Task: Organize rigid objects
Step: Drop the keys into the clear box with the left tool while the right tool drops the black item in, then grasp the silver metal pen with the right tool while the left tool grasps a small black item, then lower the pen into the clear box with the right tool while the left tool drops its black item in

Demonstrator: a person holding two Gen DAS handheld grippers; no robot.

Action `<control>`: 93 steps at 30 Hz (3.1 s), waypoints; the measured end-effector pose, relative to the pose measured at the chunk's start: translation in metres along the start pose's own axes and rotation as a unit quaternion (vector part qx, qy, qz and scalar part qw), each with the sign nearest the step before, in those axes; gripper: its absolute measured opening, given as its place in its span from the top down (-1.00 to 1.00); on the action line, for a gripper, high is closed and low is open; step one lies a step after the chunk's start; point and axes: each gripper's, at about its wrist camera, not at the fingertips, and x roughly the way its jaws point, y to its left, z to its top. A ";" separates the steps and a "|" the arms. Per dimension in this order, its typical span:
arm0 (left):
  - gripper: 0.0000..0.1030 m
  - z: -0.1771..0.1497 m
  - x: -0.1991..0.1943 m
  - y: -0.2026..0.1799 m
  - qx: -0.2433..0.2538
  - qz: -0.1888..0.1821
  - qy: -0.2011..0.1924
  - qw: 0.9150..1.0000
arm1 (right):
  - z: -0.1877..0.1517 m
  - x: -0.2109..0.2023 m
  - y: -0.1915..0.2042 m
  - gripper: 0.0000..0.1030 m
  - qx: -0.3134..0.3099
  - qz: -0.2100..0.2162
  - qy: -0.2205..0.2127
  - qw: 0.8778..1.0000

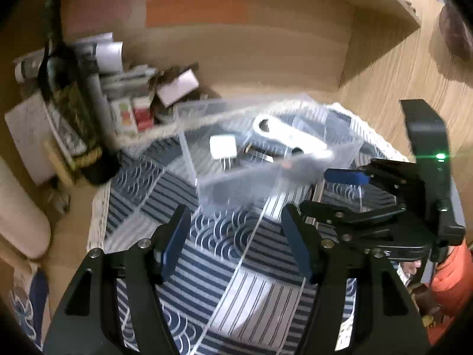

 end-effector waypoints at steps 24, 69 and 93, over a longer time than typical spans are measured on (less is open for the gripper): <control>0.18 -0.008 0.091 -0.063 0.060 -0.054 0.114 0.990 | -0.056 -0.012 -0.036 0.72 0.029 -0.004 0.056 0.998; 0.53 0.064 0.001 0.000 -0.006 0.002 -0.079 0.997 | 0.074 -0.070 -0.043 0.72 -0.006 -0.043 -0.143 0.989; 0.53 0.064 0.098 0.000 -0.004 -0.021 0.029 0.999 | 0.064 0.049 -0.052 0.72 -0.029 -0.002 0.020 0.999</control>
